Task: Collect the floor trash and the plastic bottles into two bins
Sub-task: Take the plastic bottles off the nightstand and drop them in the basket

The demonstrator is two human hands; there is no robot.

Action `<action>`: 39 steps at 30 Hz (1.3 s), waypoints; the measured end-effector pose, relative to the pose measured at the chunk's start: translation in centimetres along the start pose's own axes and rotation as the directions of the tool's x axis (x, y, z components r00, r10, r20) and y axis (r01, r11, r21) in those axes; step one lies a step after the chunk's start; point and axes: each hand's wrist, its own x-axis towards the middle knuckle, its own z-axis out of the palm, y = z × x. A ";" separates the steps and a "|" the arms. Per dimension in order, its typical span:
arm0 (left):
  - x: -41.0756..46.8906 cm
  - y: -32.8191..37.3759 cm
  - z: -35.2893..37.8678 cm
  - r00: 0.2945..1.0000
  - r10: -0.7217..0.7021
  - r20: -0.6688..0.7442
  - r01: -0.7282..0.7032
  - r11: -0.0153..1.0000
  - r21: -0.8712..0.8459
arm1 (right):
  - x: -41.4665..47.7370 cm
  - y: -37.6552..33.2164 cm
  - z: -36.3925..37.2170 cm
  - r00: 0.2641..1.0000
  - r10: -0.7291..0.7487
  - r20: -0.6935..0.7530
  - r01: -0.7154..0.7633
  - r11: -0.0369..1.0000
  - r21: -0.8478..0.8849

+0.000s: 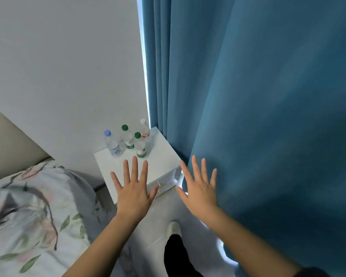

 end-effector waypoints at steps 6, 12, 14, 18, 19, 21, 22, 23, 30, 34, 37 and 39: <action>7.4 -2.6 0.7 0.990 -0.134 0.051 0.134 0.991 0.021 | 10.5 -1.9 0.8 0.986 -0.139 0.094 0.136 0.990 0.041; 13.1 -5.3 1.5 0.956 -0.265 0.129 0.267 0.964 0.001 | 19.8 -4.2 0.6 0.931 -0.326 0.164 0.332 0.943 -0.008; 14.5 -6.2 1.7 0.945 -0.284 0.163 0.288 0.958 0.000 | 22.0 -5.1 1.0 0.914 -0.347 0.212 0.362 0.932 -0.034; 17.3 -8.7 2.3 0.925 -0.286 0.249 0.282 0.958 0.051 | 25.2 -6.6 1.8 0.893 -0.358 0.273 0.379 0.925 -0.029; 18.2 -9.4 2.5 0.921 -0.285 0.265 0.279 0.958 0.064 | 25.9 -6.9 2.0 0.888 -0.359 0.288 0.382 0.924 -0.025; 20.1 -11.0 3.0 0.915 -0.279 0.292 0.268 0.960 0.079 | 27.2 -7.6 2.7 0.877 -0.353 0.326 0.378 0.926 -0.013; 21.1 -11.8 3.3 0.912 -0.271 0.307 0.259 0.962 0.081 | 27.9 -8.0 3.1 0.873 -0.347 0.343 0.372 0.928 -0.006; 22.1 -12.7 3.6 0.908 -0.262 0.326 0.249 0.965 0.081 | 28.5 -8.4 3.4 0.870 -0.340 0.358 0.364 0.931 0.000; 28.7 -17.8 6.1 0.893 -0.138 0.428 0.128 0.990 0.053 | 33.0 -12.3 5.9 0.846 -0.257 0.467 0.282 0.959 0.017; 31.3 -20.1 7.7 0.894 -0.066 0.444 0.075 0.997 -0.001 | 35.0 -14.6 7.5 0.834 -0.222 0.506 0.234 0.971 0.042; 32.4 -21.7 9.0 0.891 -0.010 0.455 0.029 0.999 -0.033 | 35.9 -15.7 8.9 0.826 -0.214 0.521 0.204 0.976 0.077; 33.0 -22.5 9.7 0.876 0.016 0.481 0.020 0.997 -0.070 | 36.2 -16.0 9.7 0.822 -0.206 0.530 0.180 0.978 0.102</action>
